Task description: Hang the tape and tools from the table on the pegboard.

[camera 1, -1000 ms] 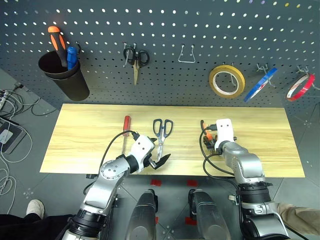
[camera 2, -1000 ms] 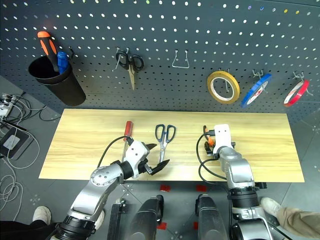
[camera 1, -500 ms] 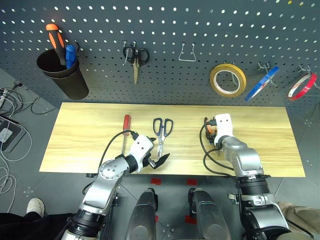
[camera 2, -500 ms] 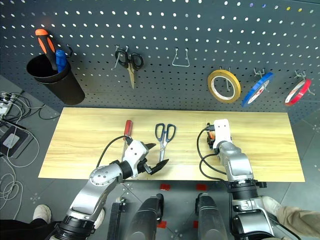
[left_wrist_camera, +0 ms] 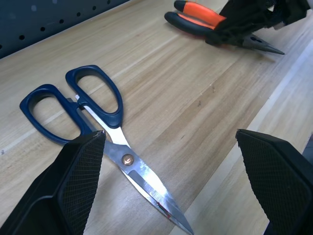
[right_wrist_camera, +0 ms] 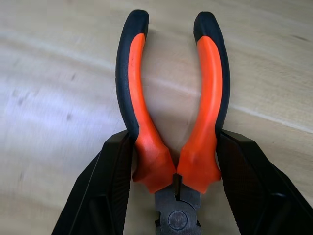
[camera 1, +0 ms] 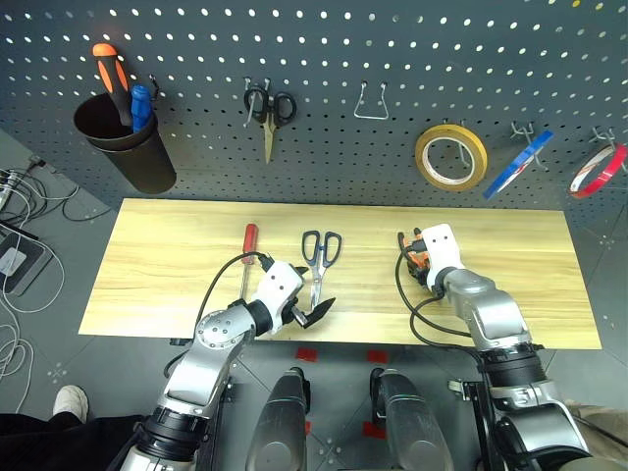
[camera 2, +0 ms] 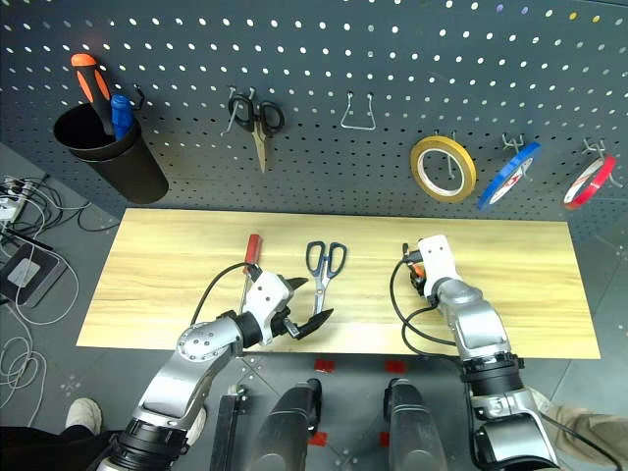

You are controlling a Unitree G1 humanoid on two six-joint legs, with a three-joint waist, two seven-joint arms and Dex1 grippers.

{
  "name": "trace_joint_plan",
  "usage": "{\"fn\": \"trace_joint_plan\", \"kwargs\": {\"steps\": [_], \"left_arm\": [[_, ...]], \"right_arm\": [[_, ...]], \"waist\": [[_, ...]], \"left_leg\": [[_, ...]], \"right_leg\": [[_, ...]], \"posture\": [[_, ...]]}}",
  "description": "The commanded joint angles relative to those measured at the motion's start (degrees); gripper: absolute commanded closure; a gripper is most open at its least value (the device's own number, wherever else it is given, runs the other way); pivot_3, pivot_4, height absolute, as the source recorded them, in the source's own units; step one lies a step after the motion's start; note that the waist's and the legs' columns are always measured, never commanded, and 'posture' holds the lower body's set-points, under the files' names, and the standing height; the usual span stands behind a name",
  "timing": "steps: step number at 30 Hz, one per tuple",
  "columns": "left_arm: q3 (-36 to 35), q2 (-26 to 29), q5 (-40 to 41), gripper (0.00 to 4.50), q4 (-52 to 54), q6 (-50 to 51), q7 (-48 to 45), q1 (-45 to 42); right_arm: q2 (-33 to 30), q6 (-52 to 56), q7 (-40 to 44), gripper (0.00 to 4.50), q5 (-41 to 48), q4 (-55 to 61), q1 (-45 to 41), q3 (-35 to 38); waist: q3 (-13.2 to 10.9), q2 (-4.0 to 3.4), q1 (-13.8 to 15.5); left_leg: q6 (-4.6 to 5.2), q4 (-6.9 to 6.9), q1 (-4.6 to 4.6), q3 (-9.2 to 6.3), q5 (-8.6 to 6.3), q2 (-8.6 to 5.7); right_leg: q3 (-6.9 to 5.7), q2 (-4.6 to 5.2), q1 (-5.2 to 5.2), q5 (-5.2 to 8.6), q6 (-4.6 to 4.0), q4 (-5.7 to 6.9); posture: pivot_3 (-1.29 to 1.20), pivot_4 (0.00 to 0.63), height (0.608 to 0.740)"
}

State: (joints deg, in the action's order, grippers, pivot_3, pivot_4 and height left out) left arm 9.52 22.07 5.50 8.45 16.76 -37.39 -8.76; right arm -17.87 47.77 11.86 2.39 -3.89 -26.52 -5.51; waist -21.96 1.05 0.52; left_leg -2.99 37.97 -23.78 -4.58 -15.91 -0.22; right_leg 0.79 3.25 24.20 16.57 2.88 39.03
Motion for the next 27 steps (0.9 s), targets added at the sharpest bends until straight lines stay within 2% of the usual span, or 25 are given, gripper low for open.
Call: {"fn": "trace_joint_plan", "kwargs": {"steps": [1,6,12,19,25,27], "left_arm": [[1.32,-0.84,0.56,0.0,1.19,-1.03,-0.36,0.59],[2.4,-1.95,0.61,0.0,2.14,-0.85,-0.23,0.57],[3.17,-2.45,0.67,0.0,3.05,-0.78,-0.58,0.74],[3.32,-2.71,0.62,0.0,2.77,-1.17,-0.44,0.08],[2.02,-1.86,1.95,0.0,5.84,-0.4,-0.96,0.36],[1.34,-1.43,3.4,0.0,8.36,0.7,-1.45,0.82]], "right_arm": [[-5.67,1.42,7.28,2.16,-0.13,3.37,2.68,-3.33],[-19.42,-4.24,21.24,2.16,-1.66,4.98,5.79,-10.24],[-26.07,-13.64,30.42,2.16,-5.71,3.19,5.74,-16.29],[-24.46,-17.64,31.63,2.16,-8.56,-0.11,3.71,-16.42],[-23.75,-17.32,30.41,2.16,-7.96,1.88,3.96,-12.06],[-22.48,-14.95,29.61,2.16,-5.96,5.25,4.9,-9.33]], "waist": [[0.0,0.01,0.06],[-0.01,0.03,0.71],[-0.01,0.06,0.75],[0.08,0.22,0.87],[0.18,0.35,1.0],[0.24,0.33,1.07]], "left_leg": [[0.0,0.0,0.0,0.0,0.0,0.0],[0.0,0.04,-0.03,0.0,0.0,-0.03],[-0.03,0.03,0.0,-0.01,0.01,0.03],[-0.29,0.08,-0.02,-0.05,0.16,0.02],[-0.45,0.08,-0.04,-0.1,0.25,0.0],[-0.49,0.08,-0.09,-0.13,0.28,0.0]], "right_leg": [[0.0,0.0,-0.01,0.0,0.0,0.0],[-0.03,0.03,-0.03,0.0,0.01,-0.05],[-0.05,0.0,-0.05,0.0,0.01,-0.04],[-0.13,0.03,-0.09,-0.01,0.02,-0.05],[-0.19,0.09,-0.08,-0.01,0.01,-0.05],[-0.26,0.17,-0.06,-0.01,0.01,-0.05]], "posture": [[0.16,0.409,0.74],[0.15,0.396,0.74],[0.15,0.38,0.74],[0.16,0.356,0.74],[0.16,0.321,0.74],[0.15,0.289,0.74]]}}
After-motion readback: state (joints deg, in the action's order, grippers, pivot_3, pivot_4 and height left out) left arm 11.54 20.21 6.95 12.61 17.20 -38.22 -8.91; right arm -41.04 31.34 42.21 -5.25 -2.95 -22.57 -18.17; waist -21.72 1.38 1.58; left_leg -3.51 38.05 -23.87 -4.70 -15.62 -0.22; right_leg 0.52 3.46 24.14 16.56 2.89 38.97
